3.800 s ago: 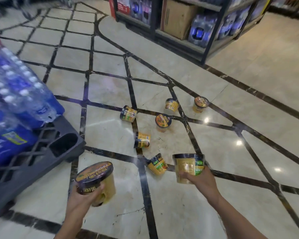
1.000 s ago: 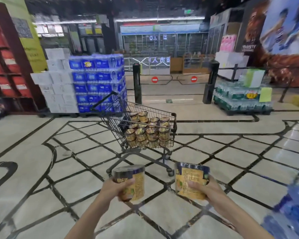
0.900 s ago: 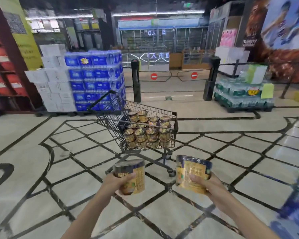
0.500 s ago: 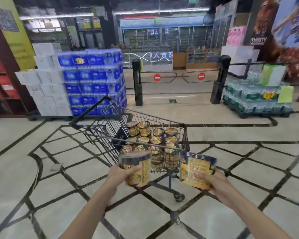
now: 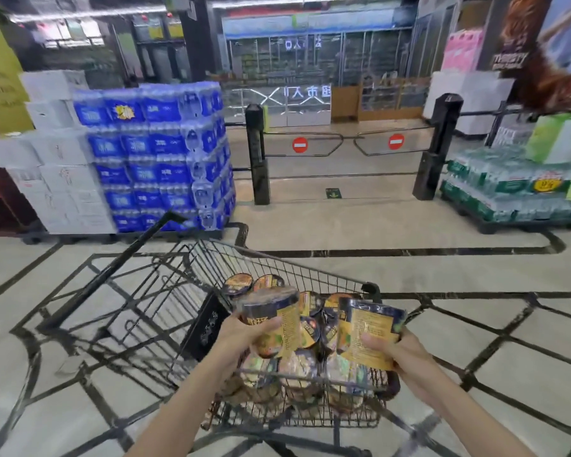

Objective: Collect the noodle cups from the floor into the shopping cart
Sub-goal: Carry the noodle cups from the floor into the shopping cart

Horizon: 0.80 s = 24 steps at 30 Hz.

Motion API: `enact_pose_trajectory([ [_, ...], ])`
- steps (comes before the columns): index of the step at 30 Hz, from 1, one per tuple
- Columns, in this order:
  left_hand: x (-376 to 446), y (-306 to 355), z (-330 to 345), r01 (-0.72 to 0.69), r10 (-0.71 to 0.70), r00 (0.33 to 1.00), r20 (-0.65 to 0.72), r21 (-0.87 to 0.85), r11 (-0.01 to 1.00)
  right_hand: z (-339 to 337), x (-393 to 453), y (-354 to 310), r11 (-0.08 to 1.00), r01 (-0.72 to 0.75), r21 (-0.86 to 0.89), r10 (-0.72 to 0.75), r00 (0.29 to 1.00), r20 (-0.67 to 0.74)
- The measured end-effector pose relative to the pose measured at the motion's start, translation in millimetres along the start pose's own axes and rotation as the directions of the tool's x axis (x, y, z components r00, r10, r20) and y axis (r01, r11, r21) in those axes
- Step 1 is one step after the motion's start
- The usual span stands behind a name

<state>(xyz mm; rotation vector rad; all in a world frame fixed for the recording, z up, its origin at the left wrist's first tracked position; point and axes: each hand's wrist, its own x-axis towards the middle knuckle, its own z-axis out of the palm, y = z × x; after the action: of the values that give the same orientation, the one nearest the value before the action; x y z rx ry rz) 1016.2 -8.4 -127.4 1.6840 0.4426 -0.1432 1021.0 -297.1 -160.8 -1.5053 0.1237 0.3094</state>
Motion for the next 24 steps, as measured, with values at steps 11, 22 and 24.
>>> enact_pose_trajectory([
  [11, 223.8, 7.5, 52.2, 0.146, -0.147, 0.988, 0.056, 0.013, 0.989, 0.1, 193.7, 15.7, 0.990, -0.129, -0.060, 0.112, 0.967, -0.228],
  [22, 328.9, -65.1, 113.7, 0.279, -0.278, 0.959, 0.060, -0.011, 0.960, 8.2, 311.9, 70.9, 0.931, -0.321, -0.175, 0.266, 0.923, -0.279],
  [24, 333.6, -69.4, 117.3, 0.299, -0.298, 0.954, 0.029, -0.037, 0.954, 11.6, 321.5, 76.6, 0.928, -0.333, -0.169, 0.270, 0.912, -0.310],
])
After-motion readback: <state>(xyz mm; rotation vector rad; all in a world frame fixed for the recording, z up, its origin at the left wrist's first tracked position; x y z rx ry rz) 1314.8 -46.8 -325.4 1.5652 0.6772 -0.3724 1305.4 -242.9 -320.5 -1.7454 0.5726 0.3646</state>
